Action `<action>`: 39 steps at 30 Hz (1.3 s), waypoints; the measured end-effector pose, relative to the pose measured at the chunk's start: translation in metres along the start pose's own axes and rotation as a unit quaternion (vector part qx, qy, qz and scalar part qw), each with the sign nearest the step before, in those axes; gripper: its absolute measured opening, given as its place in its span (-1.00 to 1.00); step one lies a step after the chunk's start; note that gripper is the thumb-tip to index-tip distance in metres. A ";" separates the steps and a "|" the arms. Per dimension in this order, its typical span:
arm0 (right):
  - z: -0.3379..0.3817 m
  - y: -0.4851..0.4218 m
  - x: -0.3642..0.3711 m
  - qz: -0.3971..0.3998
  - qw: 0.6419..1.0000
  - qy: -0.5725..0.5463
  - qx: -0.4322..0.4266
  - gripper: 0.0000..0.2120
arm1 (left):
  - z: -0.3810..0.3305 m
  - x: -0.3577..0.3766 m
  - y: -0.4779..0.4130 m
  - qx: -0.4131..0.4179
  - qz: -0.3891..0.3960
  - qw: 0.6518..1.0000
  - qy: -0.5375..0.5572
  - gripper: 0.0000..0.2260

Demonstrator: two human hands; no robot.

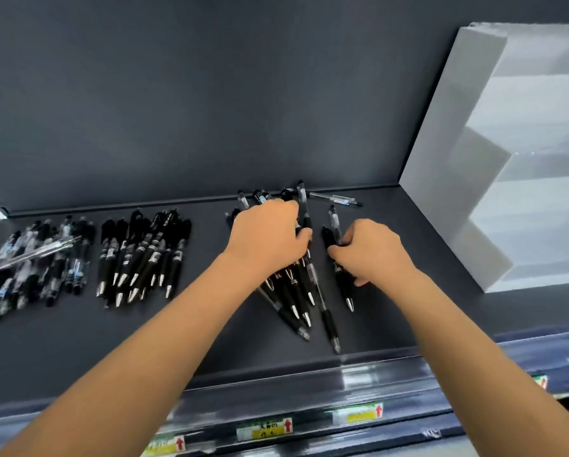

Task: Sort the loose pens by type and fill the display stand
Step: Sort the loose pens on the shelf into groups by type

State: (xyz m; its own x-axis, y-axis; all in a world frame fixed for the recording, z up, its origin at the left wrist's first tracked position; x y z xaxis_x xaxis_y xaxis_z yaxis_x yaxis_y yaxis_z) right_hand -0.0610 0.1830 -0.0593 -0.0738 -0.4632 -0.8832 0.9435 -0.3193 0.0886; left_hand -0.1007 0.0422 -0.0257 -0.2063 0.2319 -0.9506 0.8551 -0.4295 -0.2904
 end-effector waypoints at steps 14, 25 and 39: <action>0.008 -0.023 -0.010 0.006 0.994 0.105 0.017 -0.77 | -0.007 0.012 -0.020 -0.003 0.086 0.996 -0.008 -0.68; -0.023 -0.021 -0.004 0.073 0.936 -0.333 0.083 -0.71 | -0.023 0.019 -0.016 -0.007 0.270 0.963 0.005 -0.56; -0.036 -0.001 -0.002 0.094 0.830 -0.534 0.132 -0.60 | -0.048 0.022 -0.014 -0.051 0.276 0.913 0.295 -0.69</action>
State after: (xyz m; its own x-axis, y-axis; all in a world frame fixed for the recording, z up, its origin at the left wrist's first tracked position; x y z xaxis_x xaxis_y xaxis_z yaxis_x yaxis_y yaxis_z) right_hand -0.0503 0.2142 -0.0741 -0.3102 -0.9489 0.0579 0.8774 -0.2623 0.4017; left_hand -0.0941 0.0956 -0.0370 0.5368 0.4480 -0.7149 0.7974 -0.5462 0.2564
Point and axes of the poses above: each hand's wrist, its own y-axis away from the middle knuckle, its own x-axis out of the palm, z = x × y, the point moved 7 cm from there along -y, towards the middle knuckle, and after that the axes turned 2 degrees about -z, right-handed, at the moved point
